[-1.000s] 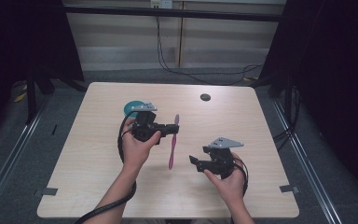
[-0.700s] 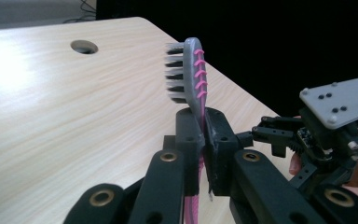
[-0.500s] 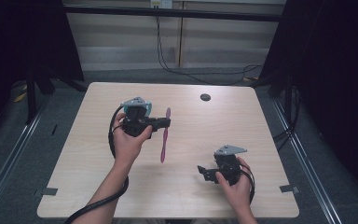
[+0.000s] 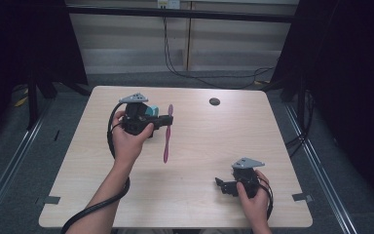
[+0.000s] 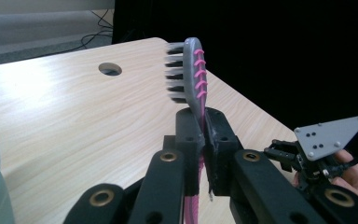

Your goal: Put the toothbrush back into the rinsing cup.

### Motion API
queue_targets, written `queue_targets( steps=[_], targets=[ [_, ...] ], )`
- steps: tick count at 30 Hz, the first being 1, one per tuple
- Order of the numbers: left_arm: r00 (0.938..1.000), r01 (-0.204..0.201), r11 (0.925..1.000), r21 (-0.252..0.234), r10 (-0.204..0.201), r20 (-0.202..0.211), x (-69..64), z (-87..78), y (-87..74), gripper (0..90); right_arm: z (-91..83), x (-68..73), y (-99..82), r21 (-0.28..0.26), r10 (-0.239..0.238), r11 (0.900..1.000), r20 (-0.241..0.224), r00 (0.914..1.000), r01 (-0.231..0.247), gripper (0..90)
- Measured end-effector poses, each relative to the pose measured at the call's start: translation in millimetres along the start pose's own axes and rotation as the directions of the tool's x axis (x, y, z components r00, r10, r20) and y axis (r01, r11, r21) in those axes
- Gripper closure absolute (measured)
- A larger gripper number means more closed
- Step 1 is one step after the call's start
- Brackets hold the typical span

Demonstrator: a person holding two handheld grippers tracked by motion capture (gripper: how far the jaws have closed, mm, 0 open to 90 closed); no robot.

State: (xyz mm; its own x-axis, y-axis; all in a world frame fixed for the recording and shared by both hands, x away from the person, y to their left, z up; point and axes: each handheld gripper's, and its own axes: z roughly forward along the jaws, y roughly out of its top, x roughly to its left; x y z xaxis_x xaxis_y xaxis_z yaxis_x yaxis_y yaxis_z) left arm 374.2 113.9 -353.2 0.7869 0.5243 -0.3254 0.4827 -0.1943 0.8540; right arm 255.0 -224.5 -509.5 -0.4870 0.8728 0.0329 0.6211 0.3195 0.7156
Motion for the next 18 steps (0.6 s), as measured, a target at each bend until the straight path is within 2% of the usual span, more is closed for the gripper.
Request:
queue_targets(
  steps=[1,8,18],
  targets=[
    [1.0,-0.001,1.0,-0.003,0.001,-0.003,0.6,-0.8,1.0,85.7,0.5,0.4,-0.8,-0.003,-0.016,0.9999,0.003,0.9999,0.016,14.2],
    [0.9997,0.024,0.9994,-0.023,-0.025,-0.006,7.1,-7.3,7.3,85.8,0.7,-0.1,-0.9,-0.002,-0.019,0.9998,-0.001,0.9998,0.019,13.6],
    [0.9994,0.015,0.9984,-0.054,-0.017,-0.03,10.5,-20.6,20.0,85.7,0.9,-0.2,-1.1,-0.003,-0.023,0.9997,-0.002,0.9997,0.023,13.5]
  ],
)
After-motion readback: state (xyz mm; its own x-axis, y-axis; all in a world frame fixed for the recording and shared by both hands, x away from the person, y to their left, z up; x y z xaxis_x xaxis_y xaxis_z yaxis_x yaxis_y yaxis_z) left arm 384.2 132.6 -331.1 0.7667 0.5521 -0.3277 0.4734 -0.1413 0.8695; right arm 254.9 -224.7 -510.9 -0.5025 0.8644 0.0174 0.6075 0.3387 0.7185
